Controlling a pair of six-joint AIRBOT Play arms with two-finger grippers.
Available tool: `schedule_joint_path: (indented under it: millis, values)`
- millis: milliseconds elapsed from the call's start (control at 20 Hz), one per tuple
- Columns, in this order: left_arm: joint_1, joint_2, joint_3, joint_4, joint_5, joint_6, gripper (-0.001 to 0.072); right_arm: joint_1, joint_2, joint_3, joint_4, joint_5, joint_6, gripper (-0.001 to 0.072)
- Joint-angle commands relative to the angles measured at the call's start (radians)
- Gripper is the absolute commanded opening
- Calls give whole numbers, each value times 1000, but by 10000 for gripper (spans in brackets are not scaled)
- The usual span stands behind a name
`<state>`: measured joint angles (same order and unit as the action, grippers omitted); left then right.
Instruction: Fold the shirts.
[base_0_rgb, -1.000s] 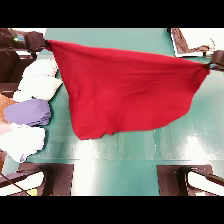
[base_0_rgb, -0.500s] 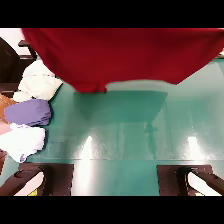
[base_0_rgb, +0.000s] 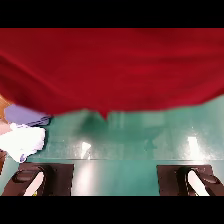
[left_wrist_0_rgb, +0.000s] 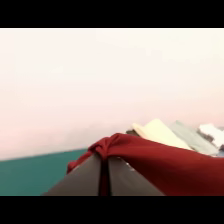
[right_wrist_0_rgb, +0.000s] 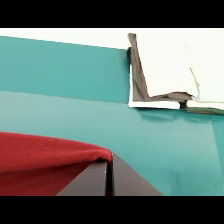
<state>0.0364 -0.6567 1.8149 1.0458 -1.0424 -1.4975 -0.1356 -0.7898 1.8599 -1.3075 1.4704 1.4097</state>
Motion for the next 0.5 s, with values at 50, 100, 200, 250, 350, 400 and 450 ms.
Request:
schedule_joint_path:
  millis: [50, 100, 200, 250, 350, 400, 450]
  values:
    - [0, -184, 0, 79, -122, -39, 29, 11, -126, -1, 29, 111, 52, 11]
    - [0, -260, 0, 76, -150, -39, 29, 39, -182, -22, 31, 123, 80, 12]
    - [0, -446, 0, 76, -208, -11, 29, 101, -305, -110, 28, 126, 111, 11]
    - [-1, -535, 0, 76, -239, -12, 29, 130, -372, -165, 28, 125, 116, 11]
    - [-1, -723, 0, 76, -272, -11, 30, 172, -502, -256, 22, 77, 117, 11]
    - [-1, -818, 0, 76, -269, -9, 30, 187, -571, -291, 23, 16, 117, 11]
    - [-1, -900, 0, 75, -253, 9, 30, 195, -641, -308, 25, -47, 117, 12]
